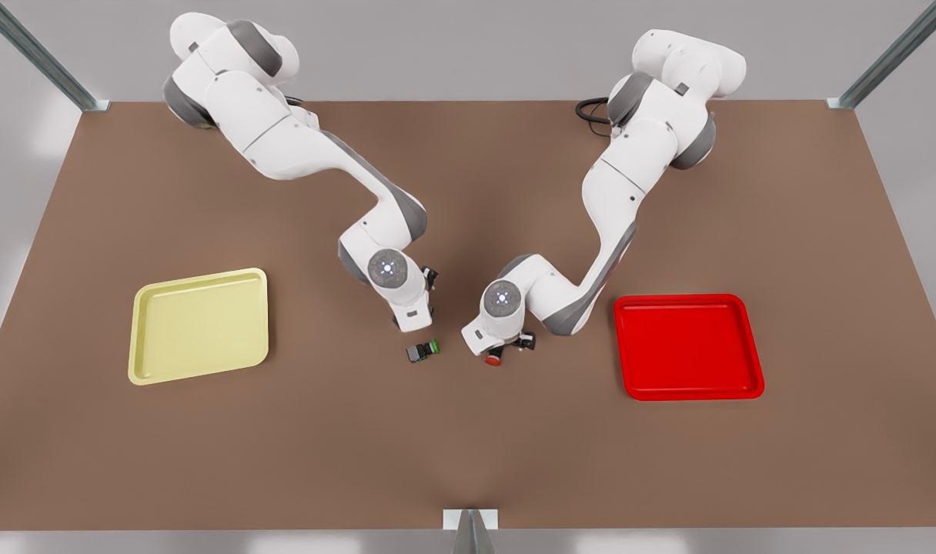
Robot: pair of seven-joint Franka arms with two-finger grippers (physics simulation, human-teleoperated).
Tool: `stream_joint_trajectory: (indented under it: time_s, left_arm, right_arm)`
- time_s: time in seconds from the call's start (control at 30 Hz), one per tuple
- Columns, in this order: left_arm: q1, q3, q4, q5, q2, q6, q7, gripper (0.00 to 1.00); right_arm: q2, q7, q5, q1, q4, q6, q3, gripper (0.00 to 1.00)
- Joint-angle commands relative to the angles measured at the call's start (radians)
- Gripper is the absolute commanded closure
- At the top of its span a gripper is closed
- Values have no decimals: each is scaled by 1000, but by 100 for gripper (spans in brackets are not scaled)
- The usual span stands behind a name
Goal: Place the switches on the corresponding trays according to their colors
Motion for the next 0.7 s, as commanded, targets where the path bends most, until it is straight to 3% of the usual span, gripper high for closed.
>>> stream_joint_trajectory:
  time_s: [0.0,0.07,0.2,0.27,0.3,0.67]
  left_arm:
    - [-1,-1,2,2,6,0,-6,7]
    - [-3,-4,44,0,35,12,2,16]
    - [0,-21,45,-6,46,19,6,17]
    - [2,-21,44,-9,46,19,6,25]
    - [2,-21,43,-11,46,19,5,35]
    - [3,-18,40,-26,44,17,5,41]
  right_arm:
    - [8,0,0,-1,4,2,0,0]
    - [27,0,-1,-1,8,24,-18,0]
    - [40,0,-1,-1,4,22,-25,0]
    - [39,0,-3,-1,-19,33,-25,0]
    - [37,0,-3,-1,-35,52,-25,0]
    - [63,-3,-3,-1,-35,55,-44,0]
